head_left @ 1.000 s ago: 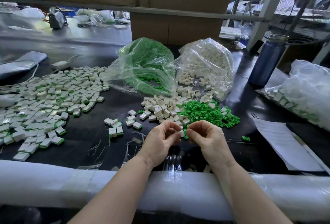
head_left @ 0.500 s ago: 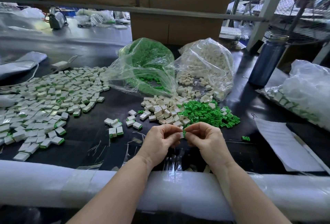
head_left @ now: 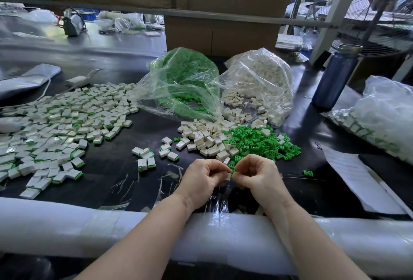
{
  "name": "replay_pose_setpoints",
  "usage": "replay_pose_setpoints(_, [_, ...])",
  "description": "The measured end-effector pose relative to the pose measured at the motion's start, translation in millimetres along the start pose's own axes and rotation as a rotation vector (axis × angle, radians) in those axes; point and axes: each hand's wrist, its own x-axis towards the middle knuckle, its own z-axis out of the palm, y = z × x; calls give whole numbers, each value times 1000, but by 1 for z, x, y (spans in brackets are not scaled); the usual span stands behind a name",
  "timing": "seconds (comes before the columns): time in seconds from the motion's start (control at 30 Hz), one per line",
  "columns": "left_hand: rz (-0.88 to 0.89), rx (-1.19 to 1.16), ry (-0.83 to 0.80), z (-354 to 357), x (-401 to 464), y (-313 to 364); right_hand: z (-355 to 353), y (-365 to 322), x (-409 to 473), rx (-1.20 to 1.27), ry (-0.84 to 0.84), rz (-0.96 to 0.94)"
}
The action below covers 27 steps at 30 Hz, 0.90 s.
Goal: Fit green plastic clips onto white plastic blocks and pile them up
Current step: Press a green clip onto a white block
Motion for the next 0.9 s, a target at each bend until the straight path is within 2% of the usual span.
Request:
replay_pose_setpoints(0.17, [21,66,-17,0,0,-1,0,1,1,-27,-21,2])
replay_pose_setpoints(0.33, [74,68,57,3,-1,2,1,1,1,88,56,13])
replay_pose_setpoints(0.53, [154,244,79,4,0,2,1,2,3,163,71,54])
replay_pose_setpoints(0.67, [132,209,72,3,1,0,-1,2,3,214,87,65])
replay_pose_setpoints(0.9, [24,78,76,1,3,-3,3,4,4,52,75,31])
